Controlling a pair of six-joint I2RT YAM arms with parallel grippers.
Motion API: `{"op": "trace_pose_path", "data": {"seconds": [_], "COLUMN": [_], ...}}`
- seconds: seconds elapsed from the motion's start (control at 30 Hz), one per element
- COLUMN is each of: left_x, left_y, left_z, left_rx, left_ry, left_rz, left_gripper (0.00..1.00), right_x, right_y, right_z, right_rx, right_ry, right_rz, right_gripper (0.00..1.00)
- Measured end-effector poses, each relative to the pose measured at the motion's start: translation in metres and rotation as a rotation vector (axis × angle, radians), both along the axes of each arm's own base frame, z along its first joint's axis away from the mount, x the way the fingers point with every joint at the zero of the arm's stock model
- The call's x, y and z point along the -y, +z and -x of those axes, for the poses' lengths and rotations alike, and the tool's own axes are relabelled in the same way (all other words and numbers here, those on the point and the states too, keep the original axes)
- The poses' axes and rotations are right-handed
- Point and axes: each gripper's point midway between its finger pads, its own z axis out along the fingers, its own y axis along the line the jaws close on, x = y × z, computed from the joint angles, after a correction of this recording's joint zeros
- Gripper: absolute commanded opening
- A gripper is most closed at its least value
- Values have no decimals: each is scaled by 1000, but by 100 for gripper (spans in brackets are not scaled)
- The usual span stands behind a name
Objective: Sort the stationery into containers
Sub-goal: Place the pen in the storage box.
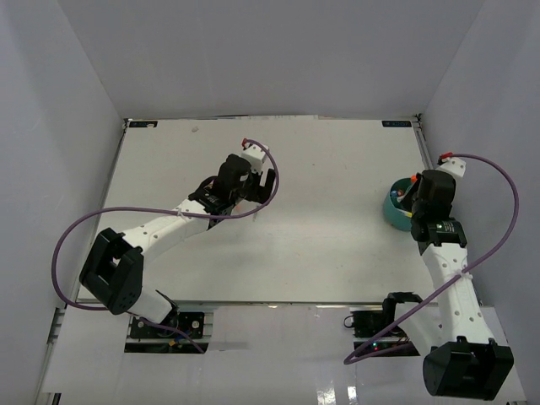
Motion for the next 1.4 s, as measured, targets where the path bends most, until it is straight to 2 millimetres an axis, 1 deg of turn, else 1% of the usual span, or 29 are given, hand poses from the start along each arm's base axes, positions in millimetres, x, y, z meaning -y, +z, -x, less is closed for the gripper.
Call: {"op": "trace_pose_path", "data": {"seconds": [0.17,0.5,0.67,0.77,0.8,0.87,0.9,0.97,1.0,1.07,1.1,1.13,1.17,1.2,1.23,1.27,1.4], "left_x": [0,0,-1,-1,-1,-1,-1,-1,-1,-1,-1,-1,-1,-1,0,0,0], "left_y": [-2,-6,-7,-7,-7,-7,-7,-7,-7,-7,-7,-7,-7,-7,-7,-7,-6], "left_z": [0,1,1,1,1,1,1,1,1,1,1,1,1,1,1,1,1], "left_rx": [-4,-16,-19,-19,-19,-19,-19,-19,-19,-19,-19,-19,-19,-19,-20,-22,-29], "left_ry": [0,-2,-2,-2,-2,-2,-2,-2,-2,-2,-2,-2,-2,-1,0,2,13], "left_rz": [-3,-12,-14,-14,-14,-14,-14,-14,-14,-14,-14,-14,-14,-13,-12,-8,2], "left_gripper": [98,98,98,98,98,98,98,98,98,98,98,98,98,98,98,98,98], "right_x": [6,4,3,2,2,1,1,1,1,1,1,1,1,1,1,2,2], "right_y": [-16,-54,-69,-72,-72,-72,-72,-72,-71,-69,-67,-64,-62,-58,-54,-49,-22], "right_z": [-3,-11,-14,-16,-16,-16,-16,-16,-16,-16,-16,-15,-14,-14,-14,-14,-14], "right_rx": [-43,-128,-173,-178,-177,-176,-176,-174,-173,-165,-159,-151,-145,-137,-128,-116,-49], "right_ry": [-25,-13,-9,-8,-8,-10,-10,-11,-11,-10,-10,-10,-9,-7,-7,-4,10], "right_rz": [-14,-78,-100,-108,-110,-113,-114,-116,-114,-114,-112,-112,-110,-108,-107,-103,-81], "right_gripper": [8,8,14,18,25,32,38,44,50,56,61,64,67,73,75,80,91]}}
